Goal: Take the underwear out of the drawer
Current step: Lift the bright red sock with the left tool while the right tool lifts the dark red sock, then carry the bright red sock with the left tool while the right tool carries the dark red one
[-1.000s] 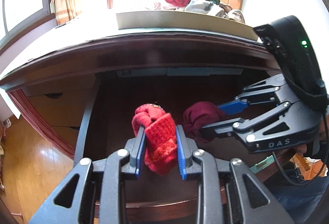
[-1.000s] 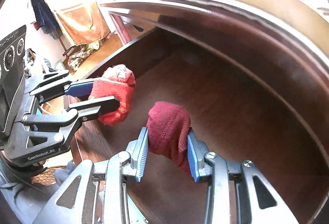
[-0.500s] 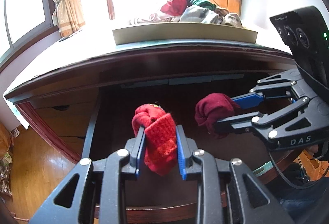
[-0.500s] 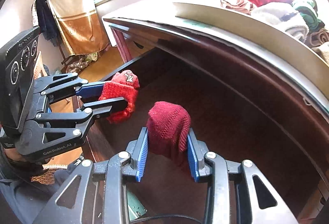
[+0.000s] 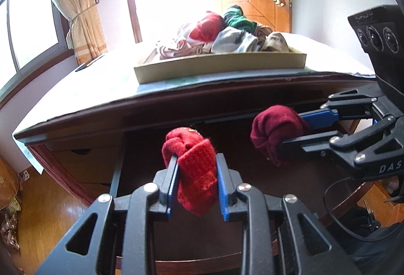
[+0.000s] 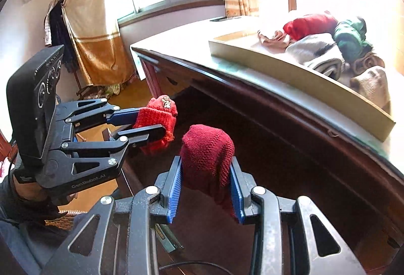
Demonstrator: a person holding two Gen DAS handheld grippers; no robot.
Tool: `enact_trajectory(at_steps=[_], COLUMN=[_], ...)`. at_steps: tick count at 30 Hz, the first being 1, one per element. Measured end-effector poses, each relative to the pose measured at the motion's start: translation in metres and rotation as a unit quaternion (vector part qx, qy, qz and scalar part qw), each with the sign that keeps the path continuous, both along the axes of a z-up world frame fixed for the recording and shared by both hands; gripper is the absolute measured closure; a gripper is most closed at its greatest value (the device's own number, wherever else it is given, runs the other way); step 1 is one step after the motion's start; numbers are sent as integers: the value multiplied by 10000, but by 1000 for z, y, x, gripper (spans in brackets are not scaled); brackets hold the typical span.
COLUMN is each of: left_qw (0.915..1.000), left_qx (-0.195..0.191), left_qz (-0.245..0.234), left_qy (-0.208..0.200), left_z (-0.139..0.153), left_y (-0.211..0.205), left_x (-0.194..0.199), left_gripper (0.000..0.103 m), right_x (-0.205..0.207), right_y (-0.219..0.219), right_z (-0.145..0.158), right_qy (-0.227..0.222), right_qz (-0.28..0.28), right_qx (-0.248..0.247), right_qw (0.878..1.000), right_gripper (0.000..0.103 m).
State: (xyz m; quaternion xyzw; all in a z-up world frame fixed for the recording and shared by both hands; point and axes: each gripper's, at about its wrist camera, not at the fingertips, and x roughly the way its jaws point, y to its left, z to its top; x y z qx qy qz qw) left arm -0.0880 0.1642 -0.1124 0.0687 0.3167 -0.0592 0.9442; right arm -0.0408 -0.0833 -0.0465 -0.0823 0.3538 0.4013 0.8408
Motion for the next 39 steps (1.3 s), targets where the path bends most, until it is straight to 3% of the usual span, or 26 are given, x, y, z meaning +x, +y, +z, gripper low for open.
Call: enact_trajectory(at_steps=[21, 39], left_qw=[9988, 9944], left_qx=[127, 392], left_qz=[-112, -228], left_qy=[-463, -958], left_z=[34, 78], left_y=[-12, -18], left_x=[4, 20], left_gripper=[77, 77], right_x=[-17, -1], right_y=[-40, -50], right_z=[48, 89], right_qy=[-614, -1070], right_qz=[-232, -407], right_qx=[437, 576], right_qw=[9969, 9918], right_gripper=[66, 66])
